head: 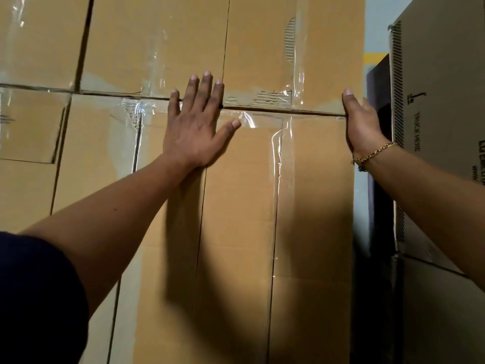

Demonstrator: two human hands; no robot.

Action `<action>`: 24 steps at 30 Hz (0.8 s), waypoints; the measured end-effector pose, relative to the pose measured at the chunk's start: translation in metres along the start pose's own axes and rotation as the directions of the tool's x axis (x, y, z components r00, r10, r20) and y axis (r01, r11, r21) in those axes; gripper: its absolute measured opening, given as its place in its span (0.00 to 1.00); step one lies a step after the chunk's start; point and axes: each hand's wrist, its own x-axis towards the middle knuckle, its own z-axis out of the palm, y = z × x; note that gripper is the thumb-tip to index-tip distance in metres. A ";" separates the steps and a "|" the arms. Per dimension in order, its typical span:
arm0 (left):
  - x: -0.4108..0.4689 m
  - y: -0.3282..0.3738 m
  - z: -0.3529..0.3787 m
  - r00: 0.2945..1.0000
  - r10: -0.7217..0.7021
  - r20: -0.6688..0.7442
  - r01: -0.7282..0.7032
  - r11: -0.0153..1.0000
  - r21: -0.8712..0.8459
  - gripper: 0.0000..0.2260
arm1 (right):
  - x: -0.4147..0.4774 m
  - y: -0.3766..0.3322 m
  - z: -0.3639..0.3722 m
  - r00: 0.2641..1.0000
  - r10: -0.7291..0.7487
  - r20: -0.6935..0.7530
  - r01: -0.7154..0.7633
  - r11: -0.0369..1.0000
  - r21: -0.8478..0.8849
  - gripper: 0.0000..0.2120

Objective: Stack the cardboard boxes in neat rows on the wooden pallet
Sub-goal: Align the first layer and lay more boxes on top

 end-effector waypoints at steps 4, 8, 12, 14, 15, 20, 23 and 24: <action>0.000 0.000 0.002 1.000 -0.001 -0.010 0.001 1.000 0.004 0.36 | 0.001 0.002 0.001 1.000 -0.027 -0.005 0.027 0.999 -0.032 0.45; 0.001 0.001 0.003 1.000 -0.007 -0.016 0.007 1.000 0.008 0.37 | 0.005 0.006 0.001 0.999 -0.040 -0.003 0.039 0.992 -0.116 0.38; 0.002 0.002 0.002 1.000 -0.002 -0.004 0.002 1.000 0.019 0.35 | 0.001 0.004 0.000 0.998 -0.055 0.005 0.055 0.988 -0.145 0.38; 0.002 0.002 0.002 1.000 -0.003 0.003 0.003 1.000 0.026 0.34 | -0.001 0.002 -0.001 0.999 -0.048 0.013 0.049 0.986 -0.158 0.38; 0.002 0.002 0.002 1.000 -0.003 0.006 0.003 1.000 0.025 0.34 | -0.002 0.001 -0.001 0.999 -0.046 0.010 0.047 0.986 -0.157 0.38; 0.002 0.001 0.004 1.000 -0.001 -0.005 0.001 1.000 0.008 0.34 | -0.008 -0.003 -0.001 0.998 -0.056 0.026 0.060 0.977 -0.205 0.34; 0.002 0.002 0.002 1.000 0.003 0.016 -0.003 1.000 0.011 0.34 | -0.008 -0.004 -0.001 0.997 -0.061 0.042 0.068 0.982 -0.175 0.38; 0.002 0.002 0.002 1.000 0.003 0.024 -0.003 1.000 0.012 0.35 | -0.010 -0.006 0.000 0.998 -0.048 0.050 0.056 0.985 -0.164 0.41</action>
